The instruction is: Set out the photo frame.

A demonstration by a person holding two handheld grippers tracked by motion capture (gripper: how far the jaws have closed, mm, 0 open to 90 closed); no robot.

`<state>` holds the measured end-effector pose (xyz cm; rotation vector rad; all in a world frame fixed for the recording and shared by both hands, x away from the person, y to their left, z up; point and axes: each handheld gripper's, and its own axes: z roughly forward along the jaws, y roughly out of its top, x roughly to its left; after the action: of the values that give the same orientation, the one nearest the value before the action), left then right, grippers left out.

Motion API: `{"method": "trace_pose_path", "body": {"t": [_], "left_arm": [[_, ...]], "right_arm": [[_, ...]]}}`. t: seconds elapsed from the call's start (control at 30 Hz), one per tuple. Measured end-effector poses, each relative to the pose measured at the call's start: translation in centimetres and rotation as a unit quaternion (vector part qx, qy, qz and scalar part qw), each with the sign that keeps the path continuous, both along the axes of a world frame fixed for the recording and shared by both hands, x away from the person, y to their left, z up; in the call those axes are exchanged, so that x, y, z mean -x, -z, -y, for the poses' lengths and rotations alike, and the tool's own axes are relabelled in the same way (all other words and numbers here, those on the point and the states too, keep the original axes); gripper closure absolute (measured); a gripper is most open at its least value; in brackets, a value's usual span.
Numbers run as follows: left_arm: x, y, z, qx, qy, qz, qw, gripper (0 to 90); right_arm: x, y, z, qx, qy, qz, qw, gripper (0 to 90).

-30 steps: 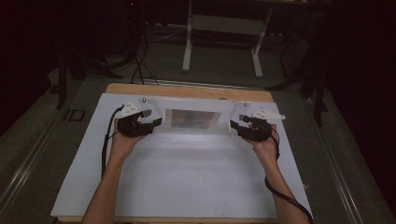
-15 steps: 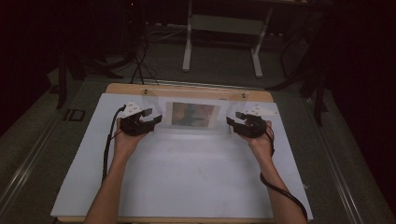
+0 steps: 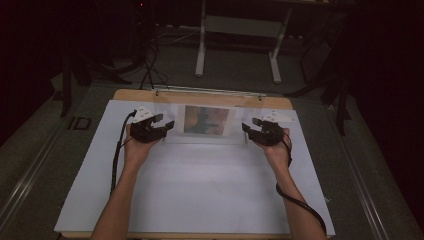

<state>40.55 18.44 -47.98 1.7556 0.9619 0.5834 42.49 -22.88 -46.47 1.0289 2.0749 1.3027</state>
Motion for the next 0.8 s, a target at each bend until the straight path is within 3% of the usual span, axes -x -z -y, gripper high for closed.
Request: {"method": "trace_pose_path", "body": {"t": [0.23, 0.63, 0.8], "left_arm": [[0.1, -0.3, 0.1, -0.003, 0.000, -0.012, 0.9999, 42.6], [1.4, -1.6, 0.6, -0.008, 0.007, -0.039, 0.9992, 42.8], [2.5, -1.6, 0.2, 0.024, 0.005, -0.049, 0.9985, 43.2]], "right_arm": [[0.1, -0.2, -0.1, -0.001, 0.004, -0.009, 1.0000, 46.2], [1.8, -0.7, 0.6, -0.014, 0.008, -0.025, 0.9996, 46.0], [2.7, -1.0, 0.6, -0.019, 0.006, -0.033, 0.9993, 46.2]]}}
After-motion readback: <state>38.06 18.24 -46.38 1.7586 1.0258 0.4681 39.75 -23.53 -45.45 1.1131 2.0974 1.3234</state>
